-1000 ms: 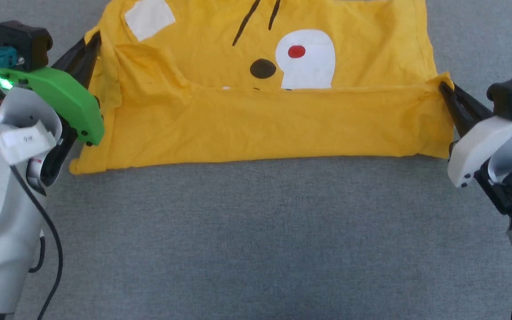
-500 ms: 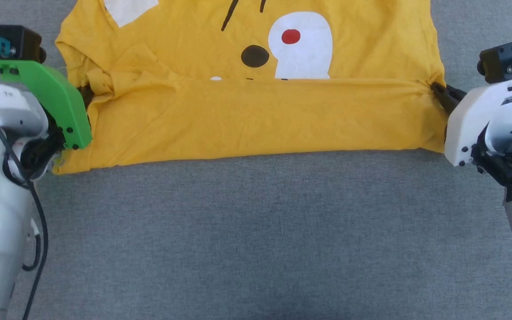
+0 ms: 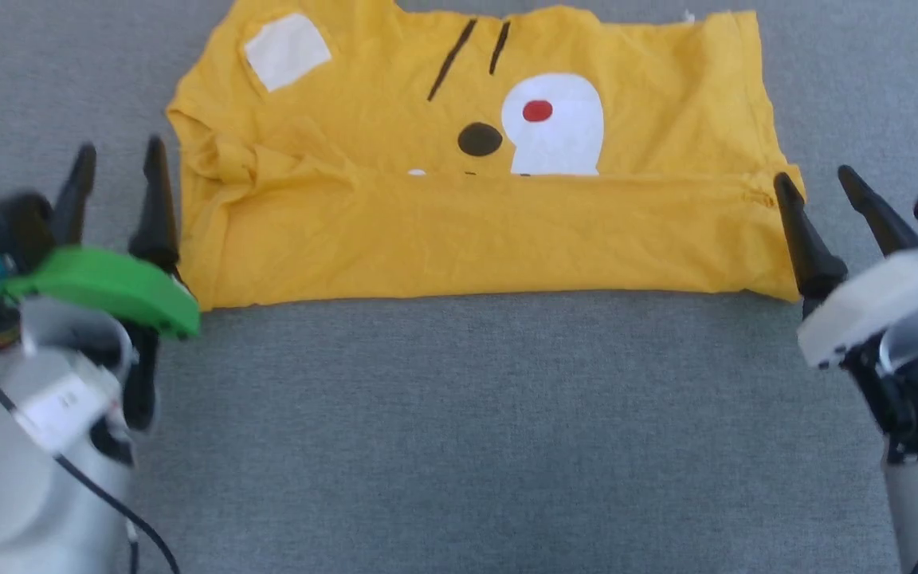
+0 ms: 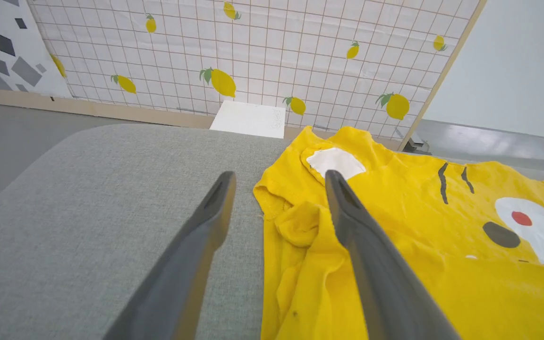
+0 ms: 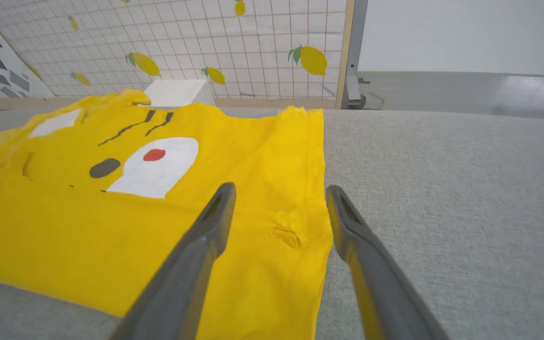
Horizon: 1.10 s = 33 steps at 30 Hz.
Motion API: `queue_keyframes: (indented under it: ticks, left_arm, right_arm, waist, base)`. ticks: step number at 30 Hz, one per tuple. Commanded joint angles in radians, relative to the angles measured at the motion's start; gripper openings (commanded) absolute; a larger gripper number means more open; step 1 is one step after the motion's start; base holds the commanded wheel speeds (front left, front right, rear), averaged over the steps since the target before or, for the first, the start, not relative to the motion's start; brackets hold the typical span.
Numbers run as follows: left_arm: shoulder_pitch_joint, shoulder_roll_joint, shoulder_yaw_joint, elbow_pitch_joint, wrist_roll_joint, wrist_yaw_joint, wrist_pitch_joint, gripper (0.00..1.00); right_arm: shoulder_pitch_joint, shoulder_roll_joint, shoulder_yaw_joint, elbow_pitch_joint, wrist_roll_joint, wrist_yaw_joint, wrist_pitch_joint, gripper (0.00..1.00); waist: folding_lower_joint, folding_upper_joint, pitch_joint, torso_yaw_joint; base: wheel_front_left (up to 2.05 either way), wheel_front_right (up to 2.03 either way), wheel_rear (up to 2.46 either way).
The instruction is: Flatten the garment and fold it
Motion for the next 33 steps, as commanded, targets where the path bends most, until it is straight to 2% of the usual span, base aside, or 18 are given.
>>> queue_keyframes:
  ticks: [1, 6, 11, 19, 23, 25, 26, 28, 33]
  left_arm:
    - [0.044, -0.012, -0.001, -0.016, 0.019, 0.018, -0.027, 1.00]
    - [0.140, -0.041, -0.020, -0.019, 0.029, 0.056, -0.044, 1.00]
    - [0.178, -0.049, -0.036, 0.045, 0.025, 0.091, 0.014, 1.00]
    - [0.169, -0.050, -0.005, 0.159, -0.002, 0.191, 0.141, 1.00]
    - [0.163, -0.060, -0.003, 0.195, -0.050, 0.203, 0.251, 1.00]
    - [0.165, -0.064, -0.008, 0.203, -0.081, 0.193, 0.313, 1.00]
    - [0.165, -0.064, -0.012, 0.205, -0.094, 0.184, 0.340, 0.93]
    - [0.167, -0.067, -0.021, 0.196, -0.118, 0.163, 0.380, 0.00]
    - [0.179, -0.070, -0.035, 0.154, -0.140, 0.136, 0.409, 0.00]
  right_arm:
    - [0.035, 0.026, -0.013, -0.021, -0.012, -0.001, -0.061, 1.00]
    - [0.118, 0.083, -0.019, -0.053, -0.060, -0.001, -0.226, 1.00]
    - [0.161, 0.123, -0.027, -0.043, -0.103, -0.001, -0.340, 1.00]
    - [0.183, 0.146, -0.007, -0.022, -0.115, -0.001, -0.376, 1.00]
    - [0.184, 0.151, -0.003, -0.021, -0.114, -0.001, -0.378, 1.00]
    - [0.184, 0.152, 0.000, -0.020, -0.114, -0.001, -0.377, 1.00]
    - [0.184, 0.153, 0.002, -0.020, -0.114, -0.001, -0.376, 1.00]
    - [0.184, 0.154, 0.002, -0.020, -0.113, -0.001, -0.376, 1.00]
    - [0.190, 0.158, -0.006, -0.020, -0.116, -0.001, -0.374, 1.00]
  waist:
    - [0.0000, 0.0000, -0.043, 0.018]
    - [0.0000, 0.0000, -0.073, 0.008]
    - [0.0000, 0.0000, -0.091, -0.013]
    - [0.0000, 0.0000, -0.101, -0.044]
    - [0.0000, 0.0000, -0.100, -0.057]
    - [0.0000, 0.0000, -0.099, -0.061]
    - [0.0000, 0.0000, -0.098, -0.063]
    - [0.0000, 0.0000, -0.097, -0.065]
    - [0.0000, 0.0000, -0.094, -0.057]
  base:
    - [0.00, 0.00, 0.00]
    - [0.00, 0.00, 0.00]
    - [0.00, 0.00, 0.00]
    - [0.00, 0.00, 0.00]
    - [0.00, 0.00, 0.00]
    - [0.00, 0.00, 0.00]
    - [0.00, 0.00, 0.00]
    - [0.00, 0.00, 0.00]
    - [0.00, 0.00, 0.00]
